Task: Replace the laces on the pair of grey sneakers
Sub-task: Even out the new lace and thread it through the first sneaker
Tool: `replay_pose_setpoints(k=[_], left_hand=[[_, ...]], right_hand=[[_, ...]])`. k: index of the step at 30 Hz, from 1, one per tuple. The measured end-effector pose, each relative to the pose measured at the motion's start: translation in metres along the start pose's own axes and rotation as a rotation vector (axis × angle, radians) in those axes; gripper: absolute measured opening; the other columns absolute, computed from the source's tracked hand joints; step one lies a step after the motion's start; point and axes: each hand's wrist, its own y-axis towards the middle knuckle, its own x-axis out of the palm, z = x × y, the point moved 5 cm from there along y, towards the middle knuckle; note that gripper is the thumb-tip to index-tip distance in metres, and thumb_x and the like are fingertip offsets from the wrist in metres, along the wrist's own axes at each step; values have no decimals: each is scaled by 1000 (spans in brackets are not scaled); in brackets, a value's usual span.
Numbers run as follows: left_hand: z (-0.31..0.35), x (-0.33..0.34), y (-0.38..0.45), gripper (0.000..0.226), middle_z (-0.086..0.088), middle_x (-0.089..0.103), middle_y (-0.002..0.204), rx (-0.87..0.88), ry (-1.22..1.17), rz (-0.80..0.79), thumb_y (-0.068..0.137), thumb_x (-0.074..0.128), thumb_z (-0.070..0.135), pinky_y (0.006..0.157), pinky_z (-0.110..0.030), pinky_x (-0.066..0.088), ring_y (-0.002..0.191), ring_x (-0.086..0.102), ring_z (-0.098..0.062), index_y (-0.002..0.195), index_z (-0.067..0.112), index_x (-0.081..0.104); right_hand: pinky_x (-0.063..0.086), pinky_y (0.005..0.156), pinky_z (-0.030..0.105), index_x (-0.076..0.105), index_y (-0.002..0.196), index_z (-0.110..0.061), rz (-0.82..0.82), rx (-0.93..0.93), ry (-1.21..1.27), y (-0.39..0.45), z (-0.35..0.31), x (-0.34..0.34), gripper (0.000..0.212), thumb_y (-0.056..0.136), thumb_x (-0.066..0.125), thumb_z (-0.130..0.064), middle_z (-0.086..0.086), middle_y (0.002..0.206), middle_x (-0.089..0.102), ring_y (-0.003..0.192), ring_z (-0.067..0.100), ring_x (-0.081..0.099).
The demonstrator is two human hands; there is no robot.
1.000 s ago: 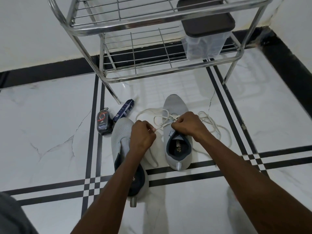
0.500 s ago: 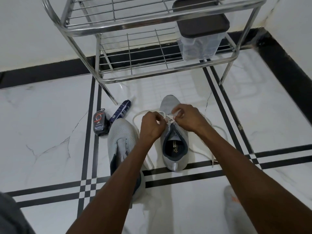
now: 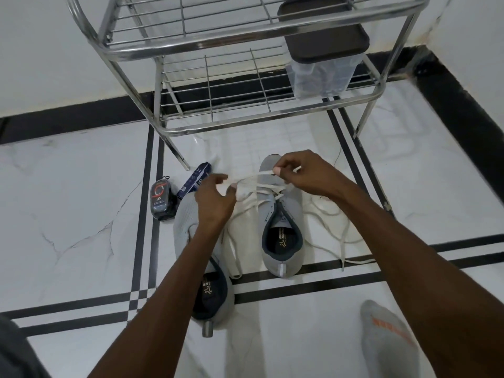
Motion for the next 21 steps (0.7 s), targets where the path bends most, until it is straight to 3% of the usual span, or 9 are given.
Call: replay_pose_setpoints(k=[2, 5, 8, 10, 12, 14, 16, 19, 21], left_hand=[[23, 11, -9, 52, 10, 53, 136, 269, 66, -113, 90, 75, 35, 115, -30, 26, 128, 40, -6, 136, 19, 57], [48, 27, -13, 40, 16, 63, 127, 443, 58, -292, 89, 70, 46, 112, -38, 38, 124, 52, -3, 122, 24, 69], [40, 12, 1, 14, 18, 74, 97, 264, 32, -146, 93, 67, 37, 102, -45, 47, 102, 65, 3, 95, 28, 78], [15, -11, 12, 19, 5, 78, 99, 55, 109, 45, 95, 65, 36, 99, -44, 49, 104, 70, -18, 99, 24, 79], [-4, -26, 17, 29, -6, 75, 112, -70, 241, 99, 91, 70, 40, 101, -48, 48, 113, 66, -30, 112, 22, 76], [4, -15, 17, 60, -3, 64, 136, 95, 223, -47, 81, 80, 47, 112, -44, 38, 129, 54, -24, 133, 22, 65], [29, 10, 4, 67, 5, 58, 143, 337, 144, -253, 79, 82, 48, 115, -37, 33, 133, 48, -14, 138, 24, 61], [49, 23, -3, 25, 17, 75, 108, 364, 54, -358, 89, 72, 49, 99, -42, 51, 106, 66, -2, 107, 32, 77], [42, 16, 1, 19, 16, 76, 84, 313, 38, -292, 94, 68, 44, 84, -35, 51, 86, 68, 4, 93, 30, 80]], right_hand=[[54, 75, 26, 73, 98, -21, -45, 15, 57, -2, -6, 3, 11, 95, 67, -29, -6, 75, 73, 77, 11, 72], [56, 76, 30, 67, 102, -15, -102, 44, 119, -1, -12, 12, 17, 94, 69, -30, -4, 68, 73, 70, 15, 72], [56, 67, 28, 62, 105, -7, -84, 84, 210, -2, -14, 6, 26, 94, 70, -29, -5, 66, 70, 66, 12, 67], [53, 64, 24, 62, 106, -2, -83, 110, 240, -3, -11, -1, 28, 95, 69, -27, -7, 66, 68, 65, 8, 63], [51, 64, 25, 63, 106, -2, -100, 126, 240, -5, -7, -4, 28, 96, 68, -28, -3, 70, 68, 66, 9, 60], [47, 61, 23, 63, 106, -1, -131, 136, 235, -7, -6, -1, 27, 97, 66, -26, 2, 73, 67, 62, 7, 58], [44, 57, 22, 62, 106, -1, -170, 142, 233, -9, -8, 6, 24, 99, 63, -23, 4, 75, 68, 59, 7, 56], [41, 56, 24, 62, 101, -6, -195, 146, 212, -6, -11, 11, 16, 100, 60, -22, 4, 78, 71, 62, 11, 57], [42, 56, 23, 63, 101, -7, -165, 163, 181, -4, -6, 7, 13, 100, 60, -20, 3, 78, 73, 60, 10, 58]])
